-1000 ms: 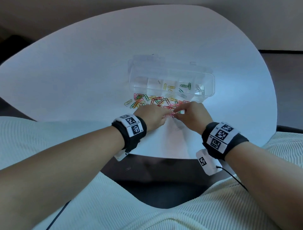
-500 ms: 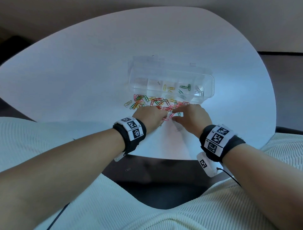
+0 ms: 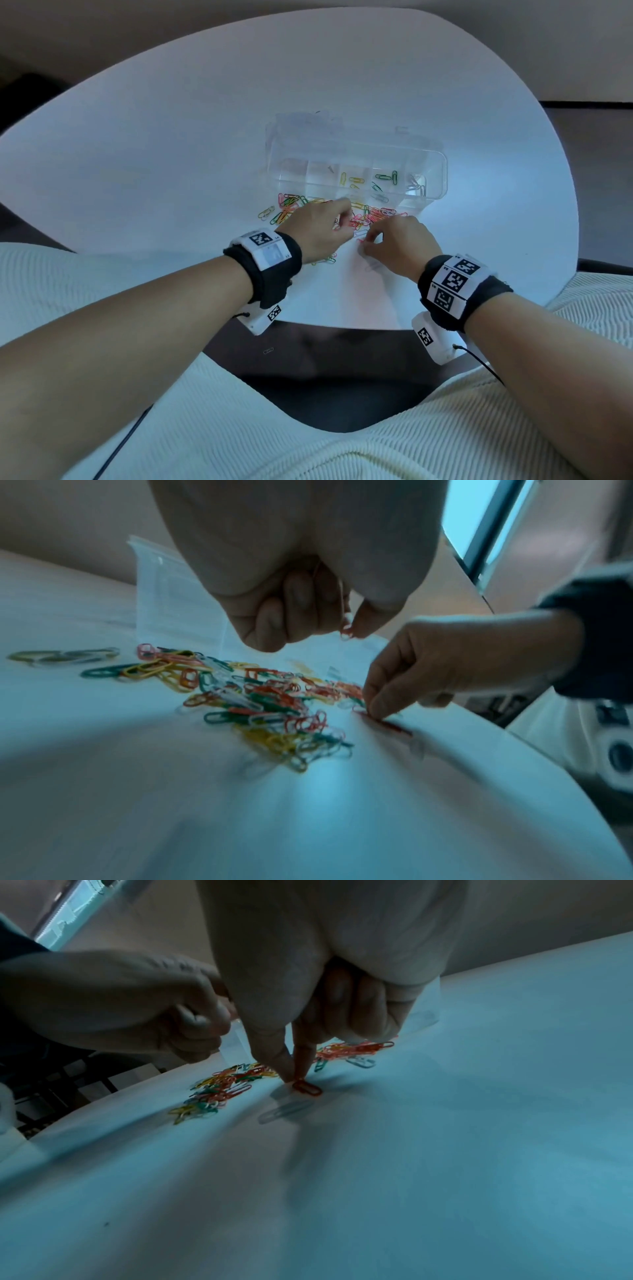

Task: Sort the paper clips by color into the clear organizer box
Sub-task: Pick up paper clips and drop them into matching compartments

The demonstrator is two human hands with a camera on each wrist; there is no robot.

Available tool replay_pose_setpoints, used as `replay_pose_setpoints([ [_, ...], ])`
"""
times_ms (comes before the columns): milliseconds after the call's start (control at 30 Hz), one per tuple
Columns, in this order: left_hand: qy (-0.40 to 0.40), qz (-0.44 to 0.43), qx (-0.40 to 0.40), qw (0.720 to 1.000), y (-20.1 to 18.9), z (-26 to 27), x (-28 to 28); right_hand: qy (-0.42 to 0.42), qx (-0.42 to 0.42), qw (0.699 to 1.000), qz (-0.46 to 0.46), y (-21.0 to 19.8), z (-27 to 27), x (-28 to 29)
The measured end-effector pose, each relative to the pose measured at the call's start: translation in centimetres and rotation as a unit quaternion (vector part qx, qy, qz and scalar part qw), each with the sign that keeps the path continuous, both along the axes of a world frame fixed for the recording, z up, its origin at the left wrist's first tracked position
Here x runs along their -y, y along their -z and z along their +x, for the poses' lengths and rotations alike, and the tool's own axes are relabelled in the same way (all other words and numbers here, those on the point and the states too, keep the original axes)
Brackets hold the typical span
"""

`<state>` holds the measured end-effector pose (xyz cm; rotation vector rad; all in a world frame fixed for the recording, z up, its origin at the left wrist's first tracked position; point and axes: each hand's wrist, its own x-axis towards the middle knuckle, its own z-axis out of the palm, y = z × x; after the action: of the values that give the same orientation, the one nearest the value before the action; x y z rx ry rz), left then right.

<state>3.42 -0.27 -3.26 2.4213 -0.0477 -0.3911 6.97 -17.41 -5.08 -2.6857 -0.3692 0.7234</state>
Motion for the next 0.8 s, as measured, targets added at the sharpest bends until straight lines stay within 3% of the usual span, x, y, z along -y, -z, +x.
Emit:
replay_pose_setpoints([
  [133,-0.116,-0.193,-0.07,0.972,-0.9,0.9,-0.6,0.013,-0.046,0.997,0.062,-0.4,0.6,0.3],
  [200,-0.162,-0.273,-0.093,0.944,-1.6,1.3,-0.9,0.076,-0.159,0.975,0.138,-1.2,0.9,0.2],
  [267,-0.188,-0.317,-0.091,0.925,-2.5,1.8,-1.1,0.159,-0.281,0.915,0.243,-2.4,0.9,-0.1],
  [367,-0.222,-0.387,-0.081,0.891,-4.4,2.7,-1.6,0.221,-0.376,0.817,0.377,-4.4,1.0,-0.7],
  [467,-0.274,-0.442,-0.074,0.851,-6.2,3.6,-2.7,0.267,-0.416,0.745,0.448,-6.2,1.4,-1.4],
  [600,-0.33,-0.438,-0.053,0.834,-7.2,4.4,-4.2,0.322,-0.395,0.684,0.521,-7.8,2.3,-2.5],
  [700,-0.369,-0.452,-0.071,0.809,-7.1,4.7,-4.8,0.35,-0.36,0.672,0.544,-7.7,2.8,-4.1],
  [800,-0.414,-0.455,-0.102,0.782,-6.6,4.7,-4.9,0.351,-0.328,0.735,0.477,-7.0,3.3,-5.5],
])
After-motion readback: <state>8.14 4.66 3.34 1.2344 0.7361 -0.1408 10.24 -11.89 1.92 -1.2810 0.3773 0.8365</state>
